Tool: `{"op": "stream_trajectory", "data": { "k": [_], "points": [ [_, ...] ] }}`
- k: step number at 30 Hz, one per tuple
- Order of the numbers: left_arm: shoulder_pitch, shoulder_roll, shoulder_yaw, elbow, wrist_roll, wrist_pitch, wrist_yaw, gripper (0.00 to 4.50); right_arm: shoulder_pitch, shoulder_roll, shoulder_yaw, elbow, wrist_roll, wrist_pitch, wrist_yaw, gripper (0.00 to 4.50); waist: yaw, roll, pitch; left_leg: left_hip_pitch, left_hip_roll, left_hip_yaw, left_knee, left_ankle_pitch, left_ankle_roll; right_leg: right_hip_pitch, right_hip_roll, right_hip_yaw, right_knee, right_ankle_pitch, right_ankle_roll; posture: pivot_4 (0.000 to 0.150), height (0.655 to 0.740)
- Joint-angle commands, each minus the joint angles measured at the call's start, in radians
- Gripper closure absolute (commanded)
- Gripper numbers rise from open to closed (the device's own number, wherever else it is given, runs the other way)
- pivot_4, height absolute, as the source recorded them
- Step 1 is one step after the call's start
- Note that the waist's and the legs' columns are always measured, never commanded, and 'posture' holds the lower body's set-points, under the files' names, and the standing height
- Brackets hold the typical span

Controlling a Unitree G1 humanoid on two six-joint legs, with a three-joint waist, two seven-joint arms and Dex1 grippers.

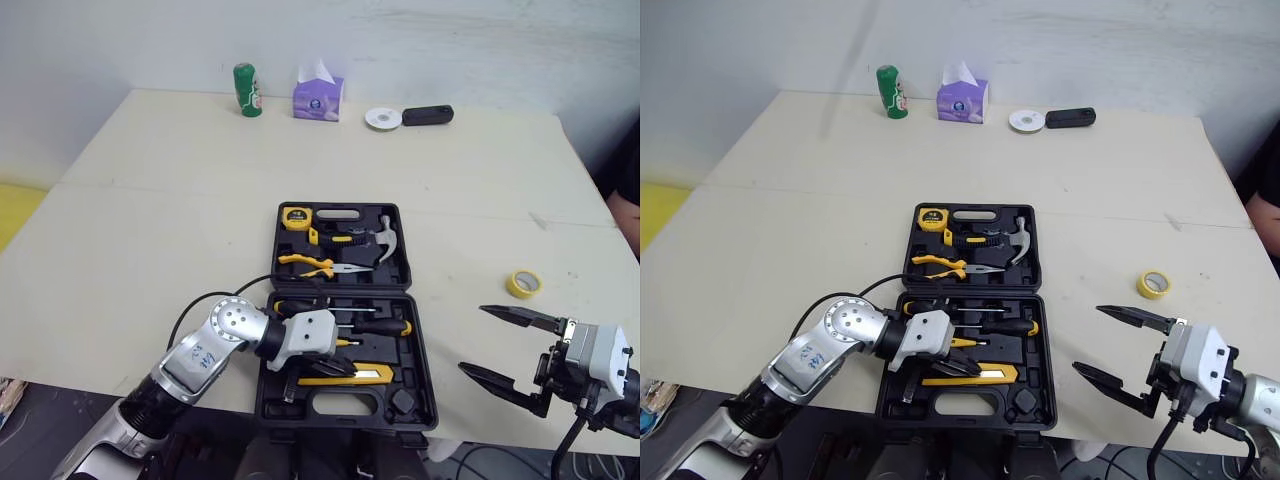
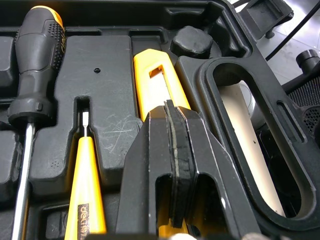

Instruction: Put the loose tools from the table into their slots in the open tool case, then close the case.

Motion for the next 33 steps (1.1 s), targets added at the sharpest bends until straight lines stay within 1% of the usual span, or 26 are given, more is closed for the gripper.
{"op": "stream_trajectory", "data": {
  "k": [1,5,7,10,13,14,15,17,18,21,22,24,25,28,30,33],
  "points": [
    [0.045,0.022,-0.053,0.062,0.062,0.024,0.007,4.43,-0.007,0.005,0.000,0.002,0.000,-0.018,-0.002,0.00,0.000,0.001,-0.001,0.000,0.000,0.000,0.000,0.000,0.000,0.000,0.000,0.000,0.000,0.000,0.000,0.150,0.7400],
    [0.040,0.010,-0.032,0.073,0.061,-0.033,0.021,4.43,-0.017,0.010,0.009,0.014,-0.007,-0.023,-0.006,0.00,0.001,0.002,-0.002,0.000,0.000,0.000,0.000,0.000,-0.001,0.000,0.000,0.000,0.000,0.000,0.000,0.150,0.7400],
    [0.044,-0.006,0.012,0.074,0.014,-0.063,0.015,4.43,-0.022,0.016,0.009,0.024,-0.012,-0.026,-0.011,0.00,0.001,0.003,-0.002,0.000,0.000,0.000,0.000,0.000,-0.001,0.000,0.000,0.000,-0.001,0.000,0.000,0.150,0.7400],
    [0.038,-0.016,0.094,0.087,-0.074,-0.110,-0.033,4.43,-0.041,0.024,0.000,0.064,-0.018,-0.039,-0.017,0.00,0.001,0.002,-0.002,-0.001,0.000,0.000,0.000,0.000,-0.001,-0.001,0.000,0.000,-0.001,0.000,0.000,0.150,0.7400],
    [0.029,0.001,0.181,0.101,-0.154,-0.162,-0.104,4.43,-0.060,0.023,-0.025,0.132,-0.026,-0.072,-0.018,0.00,-0.001,0.003,-0.001,-0.002,0.000,0.000,0.000,0.001,-0.001,-0.002,0.000,0.000,0.000,0.000,0.000,0.150,0.7400],
    [0.030,-0.001,0.217,0.103,-0.187,-0.206,-0.135,4.43,-0.065,0.023,-0.035,0.153,-0.026,-0.082,-0.021,0.00,-0.001,0.003,-0.001,-0.003,0.000,0.000,0.000,0.001,-0.001,-0.004,0.000,-0.001,0.000,0.000,0.000,0.150,0.7400],
    [0.028,-0.004,0.250,0.106,-0.209,-0.232,-0.145,4.16,-0.069,0.024,-0.046,0.172,-0.022,-0.087,-0.026,0.00,0.000,0.003,0.000,-0.004,0.000,0.001,0.000,0.001,-0.002,-0.005,0.000,-0.001,0.001,0.000,0.000,0.150,0.7400],
    [0.021,0.000,0.337,0.125,-0.242,-0.238,-0.120,3.56,-0.078,0.025,-0.078,0.231,-0.030,-0.119,-0.037,0.00,0.000,0.003,0.000,-0.006,0.000,0.001,0.001,0.002,-0.002,-0.008,0.000,-0.001,0.001,0.000,0.000,0.150,0.7400],
    [0.023,0.012,0.377,0.147,-0.241,-0.248,-0.104,3.17,-0.080,0.028,-0.098,0.265,-0.033,-0.135,-0.047,0.00,0.000,0.003,0.000,-0.006,0.000,0.001,0.001,0.002,-0.002,-0.007,0.000,-0.001,0.001,0.000,0.000,0.150,0.7400],
    [0.051,0.044,0.494,0.229,-0.234,-0.283,-0.055,1.69,-0.068,0.047,-0.162,0.358,-0.051,-0.190,-0.080,0.00,0.000,0.003,0.000,-0.006,0.000,0.002,0.001,0.002,-0.002,-0.007,0.000,-0.001,0.001,0.000,0.000,0.150,0.7400],
    [0.059,0.057,0.544,0.276,-0.227,-0.303,-0.025,1.27,-0.059,0.056,-0.193,0.396,-0.058,-0.213,-0.094,0.00,0.000,0.003,0.000,-0.006,0.000,0.002,0.001,0.002,-0.002,-0.008,0.000,-0.001,0.001,0.000,0.000,0.150,0.7400],
    [0.071,0.085,0.633,0.366,-0.214,-0.339,0.026,0.26,-0.041,0.070,-0.247,0.471,-0.065,-0.255,-0.116,0.00,-0.001,0.003,0.000,-0.006,0.000,0.003,0.000,0.002,-0.002,-0.008,0.000,-0.001,0.001,0.000,0.000,0.150,0.7400],
    [0.079,0.103,0.682,0.421,-0.206,-0.372,0.052,0.03,-0.029,0.076,-0.278,0.519,-0.070,-0.277,-0.131,0.00,-0.001,0.003,0.000,-0.006,0.000,0.003,0.000,0.002,-0.001,-0.008,0.000,-0.001,0.001,0.000,0.000,0.150,0.7400],
    [0.092,0.116,0.771,0.529,-0.196,-0.472,0.101,0.03,-0.013,0.084,-0.329,0.616,-0.082,-0.335,-0.160,0.00,-0.002,0.002,0.001,-0.007,0.000,0.004,-0.001,0.001,-0.001,-0.010,-0.001,0.000,0.001,0.000,0.000,0.150,0.7400],
    [0.111,0.136,0.830,0.630,-0.168,-0.541,0.155,0.03,-0.009,0.095,-0.377,0.695,-0.078,-0.366,-0.203,0.00,-0.003,0.002,0.000,-0.007,0.000,0.005,-0.001,0.001,-0.001,-0.011,-0.001,0.001,0.002,0.000,0.000,0.150,0.7400],
    [0.156,0.155,0.912,0.706,-0.176,-0.571,0.211,0.03,0.004,0.113,-0.435,0.792,-0.066,-0.397,-0.267,0.00,-0.005,0.002,0.001,-0.007,0.000,0.007,-0.001,0.000,-0.002,-0.013,-0.002,0.002,0.003,0.000,0.000,0.150,0.7400]
  ]
}}
